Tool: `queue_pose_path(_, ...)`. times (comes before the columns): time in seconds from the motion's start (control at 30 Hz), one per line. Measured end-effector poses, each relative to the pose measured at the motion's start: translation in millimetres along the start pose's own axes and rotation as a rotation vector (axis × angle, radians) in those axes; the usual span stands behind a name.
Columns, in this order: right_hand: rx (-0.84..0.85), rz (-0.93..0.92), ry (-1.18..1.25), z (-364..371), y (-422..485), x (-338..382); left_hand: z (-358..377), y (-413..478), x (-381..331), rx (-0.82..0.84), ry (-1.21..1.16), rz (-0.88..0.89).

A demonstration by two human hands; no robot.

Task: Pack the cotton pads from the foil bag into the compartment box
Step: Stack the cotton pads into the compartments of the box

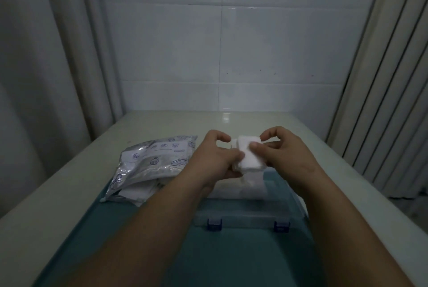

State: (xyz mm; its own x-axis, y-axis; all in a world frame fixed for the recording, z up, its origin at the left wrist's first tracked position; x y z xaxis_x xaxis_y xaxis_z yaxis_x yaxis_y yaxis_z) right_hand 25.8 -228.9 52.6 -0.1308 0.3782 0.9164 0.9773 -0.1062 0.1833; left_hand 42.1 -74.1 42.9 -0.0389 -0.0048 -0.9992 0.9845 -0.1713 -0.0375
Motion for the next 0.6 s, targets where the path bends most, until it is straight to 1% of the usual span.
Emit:
queue_pose_path(0.1,-0.027,0.050,-0.128,-12.1,8.0,-10.8,19.6,14.1,6.6,0.011,0.038,-0.009)
queue_pose_path(0.23,0.028,0.158,-0.233,-27.4,15.6,-27.2,44.4,26.5,17.4,0.008,0.133,-0.021)
queue_pose_path(0.47,0.007,0.232,-0.356,-35.1,19.5,-36.2,60.8,35.1,17.1,0.012,0.607,0.097)
queue_pose_path(0.6,0.002,0.233,-0.440,-31.0,19.9,-35.9,62.7,39.0,15.8,0.013,0.749,0.099)
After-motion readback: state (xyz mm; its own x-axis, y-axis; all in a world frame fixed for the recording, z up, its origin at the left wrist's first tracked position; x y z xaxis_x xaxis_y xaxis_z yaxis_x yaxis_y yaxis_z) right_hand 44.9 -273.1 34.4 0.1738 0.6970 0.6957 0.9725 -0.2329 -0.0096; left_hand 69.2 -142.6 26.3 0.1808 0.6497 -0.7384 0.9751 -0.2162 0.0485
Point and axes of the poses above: each hand's wrist, its own y-axis towards the middle knuckle, its own z-axis out of the palm, x = y × z, the point moved 2 cm from there along y, towards the middle knuckle, and after that the axes turned 1 degree about x, right-handed, at the moved point
